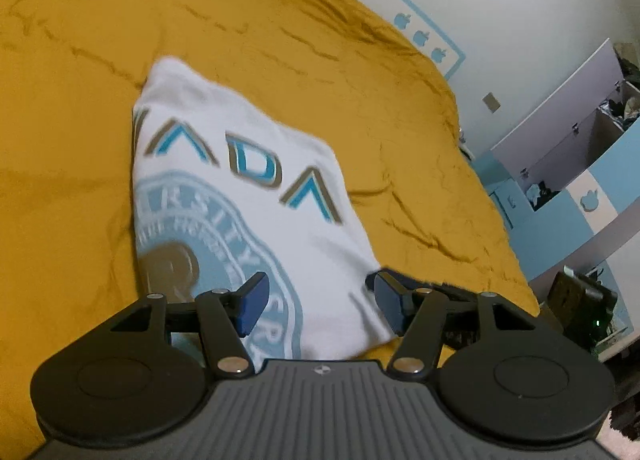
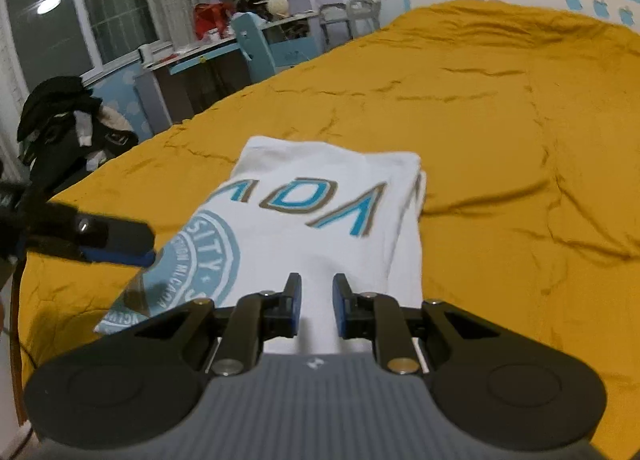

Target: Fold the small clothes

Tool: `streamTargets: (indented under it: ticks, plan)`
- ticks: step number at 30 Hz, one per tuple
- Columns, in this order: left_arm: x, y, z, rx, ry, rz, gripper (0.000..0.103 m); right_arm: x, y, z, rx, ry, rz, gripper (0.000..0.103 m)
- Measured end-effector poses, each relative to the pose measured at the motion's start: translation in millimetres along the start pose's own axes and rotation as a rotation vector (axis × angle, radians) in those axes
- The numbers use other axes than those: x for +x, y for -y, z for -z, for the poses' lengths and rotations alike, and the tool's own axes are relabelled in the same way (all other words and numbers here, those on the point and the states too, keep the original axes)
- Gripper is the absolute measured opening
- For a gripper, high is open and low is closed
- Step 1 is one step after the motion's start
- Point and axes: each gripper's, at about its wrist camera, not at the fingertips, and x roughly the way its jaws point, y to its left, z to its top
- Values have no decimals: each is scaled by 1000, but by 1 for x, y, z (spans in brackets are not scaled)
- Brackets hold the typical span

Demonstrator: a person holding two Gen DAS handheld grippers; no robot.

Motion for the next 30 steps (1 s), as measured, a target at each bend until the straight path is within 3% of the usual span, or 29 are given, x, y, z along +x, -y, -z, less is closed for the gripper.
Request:
streamTargets:
  ticks: [5,18,21,22,24,25,27,30]
  plan:
    - [11,-5,13,-13,-41,-49,71,7,15,5,57,-36,0,13]
    - [17,-27,21,-66,-48,-5,71,25,25,16,78,-72,-1,13]
    - [7,-21,23,-76,-17,-8,71,19,21,11,100,-73,16,14]
    - [1,-17,24,-71,-3,-40,72,13,16,8,105,-71,34,20]
    - [-12,-3,26,-37,29,-141,73,-2,0,4,81,-62,114,41]
    - [-21,6,28,-18,52,-187,77,-12,-10,2,59,-55,163,56]
    - [-38,22,33,6,93,-233,88,-30,-28,1,27,-36,217,63]
    - [-57,44,42,28,121,-292,91,-54,-50,5,20,-31,234,72]
